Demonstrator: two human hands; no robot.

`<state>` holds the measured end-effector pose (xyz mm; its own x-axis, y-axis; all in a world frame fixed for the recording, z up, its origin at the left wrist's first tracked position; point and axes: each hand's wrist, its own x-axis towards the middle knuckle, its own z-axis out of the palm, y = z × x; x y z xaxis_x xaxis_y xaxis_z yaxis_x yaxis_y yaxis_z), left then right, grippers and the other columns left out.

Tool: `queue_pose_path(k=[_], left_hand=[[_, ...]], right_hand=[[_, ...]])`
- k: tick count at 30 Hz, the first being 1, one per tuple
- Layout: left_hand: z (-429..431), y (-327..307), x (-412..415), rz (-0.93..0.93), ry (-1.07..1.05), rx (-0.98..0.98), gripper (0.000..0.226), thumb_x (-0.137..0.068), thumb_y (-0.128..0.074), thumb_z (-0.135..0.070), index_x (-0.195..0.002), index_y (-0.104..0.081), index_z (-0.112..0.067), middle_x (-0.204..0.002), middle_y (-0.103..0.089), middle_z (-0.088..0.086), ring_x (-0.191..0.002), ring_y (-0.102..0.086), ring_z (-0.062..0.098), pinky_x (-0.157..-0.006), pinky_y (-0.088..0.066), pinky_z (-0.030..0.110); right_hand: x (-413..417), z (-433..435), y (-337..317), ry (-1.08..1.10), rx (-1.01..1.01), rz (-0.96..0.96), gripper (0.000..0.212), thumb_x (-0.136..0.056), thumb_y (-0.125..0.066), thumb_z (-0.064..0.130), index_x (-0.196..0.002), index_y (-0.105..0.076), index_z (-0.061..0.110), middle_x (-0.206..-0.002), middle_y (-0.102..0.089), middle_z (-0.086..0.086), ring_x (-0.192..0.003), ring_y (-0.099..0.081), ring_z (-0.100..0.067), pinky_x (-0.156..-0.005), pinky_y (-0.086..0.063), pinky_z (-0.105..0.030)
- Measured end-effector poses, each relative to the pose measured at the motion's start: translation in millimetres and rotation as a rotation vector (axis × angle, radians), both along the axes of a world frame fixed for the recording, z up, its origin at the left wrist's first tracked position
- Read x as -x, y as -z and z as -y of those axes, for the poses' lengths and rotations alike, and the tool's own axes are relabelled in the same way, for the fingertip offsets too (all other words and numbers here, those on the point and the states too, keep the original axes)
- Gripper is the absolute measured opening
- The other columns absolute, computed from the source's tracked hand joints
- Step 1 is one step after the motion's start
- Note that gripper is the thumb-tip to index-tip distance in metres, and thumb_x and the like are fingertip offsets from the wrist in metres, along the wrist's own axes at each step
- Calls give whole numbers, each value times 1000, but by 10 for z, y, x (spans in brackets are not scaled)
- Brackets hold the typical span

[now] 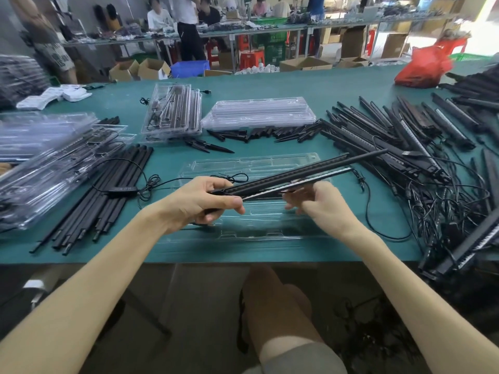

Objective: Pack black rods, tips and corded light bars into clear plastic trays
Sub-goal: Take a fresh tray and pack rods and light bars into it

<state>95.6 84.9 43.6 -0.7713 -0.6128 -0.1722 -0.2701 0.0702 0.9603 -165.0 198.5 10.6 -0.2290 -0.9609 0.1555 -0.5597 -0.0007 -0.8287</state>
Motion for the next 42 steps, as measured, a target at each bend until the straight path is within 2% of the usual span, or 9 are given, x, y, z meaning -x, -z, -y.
queue_pose_path(k=[2, 7, 12, 16, 20, 28, 31, 36, 42], left_hand=[[42, -6, -54, 4, -9, -4, 41, -82, -84, -34, -107, -70, -5, -74, -67, 9, -43, -31, 13, -42, -23, 20], [159, 23, -219, 37, 4, 38, 33, -84, -82, -39, -94, -74, -8, -62, -54, 7, -43, -30, 13, -44, -26, 19], [262, 31, -360, 79, -24, 60, 38, -81, -84, -42, -96, -74, -9, -77, -53, 18, -46, -27, 16, -49, -21, 25], [273, 0, -437, 183, 12, 72, 43, -79, -85, -45, -97, -74, -8, -61, -45, 9, -46, -25, 17, -48, -18, 29], [299, -67, -510, 207, -2, 113, 39, -81, -84, -42, -97, -74, -8, -58, -43, 5, -46, -25, 16, -44, -15, 26], [367, -66, -704, 195, -75, 116, 37, -78, -86, -37, -97, -74, -8, -68, -56, 13, -47, -23, 15, -44, -13, 23], [397, -71, -750, 177, -86, 141, 32, -81, -84, -33, -94, -73, -6, -60, -62, -1, -40, -26, 12, -40, -17, 15], [400, -51, -769, 142, -186, 133, 22, -79, -84, -28, -88, -73, -12, -84, -76, 11, -38, -30, 8, -37, -21, 10], [407, -28, -774, 109, -180, 146, 25, -81, -80, -29, -89, -72, -7, -58, -58, 5, -38, -27, 11, -37, -19, 13]], right_hand=[[51, -35, -31, 79, 57, -85, 11, -93, -71, 17, -84, -75, 22, -73, -69, 18, -72, -64, 10, -68, -47, -10], [222, -115, -31, 190, 162, -286, 10, -91, -71, 30, -96, -72, 21, -109, -54, -3, -107, -44, -14, -96, -35, -29], [251, -153, -77, 163, 272, -300, 7, -93, -70, 20, -95, -64, 20, -92, -60, 11, -91, -49, -6, -77, -33, -18], [204, -150, -83, 161, 295, -285, 26, -88, -64, -5, -90, -61, 21, -85, -66, 13, -85, -62, 8, -76, -40, -1], [178, -131, -67, 153, 340, -392, 22, -88, -68, -1, -100, -66, 16, -91, -68, 3, -88, -58, -13, -81, -42, -9], [157, -156, -81, 89, 454, -522, 13, -90, -70, 5, -100, -72, 13, -90, -60, 7, -94, -45, -12, -85, -33, -9], [125, -170, -79, 102, 478, -509, 10, -90, -72, 8, -99, -72, 11, -93, -62, 3, -96, -43, -12, -89, -31, -8], [39, -194, -46, 63, 454, -508, 8, -89, -73, 6, -96, -71, 9, -92, -62, 2, -95, -50, -17, -88, -34, -7], [114, -225, 28, 57, 341, -626, 8, -90, -72, 7, -98, -74, 10, -92, -61, 3, -96, -50, -20, -83, -50, -34]])
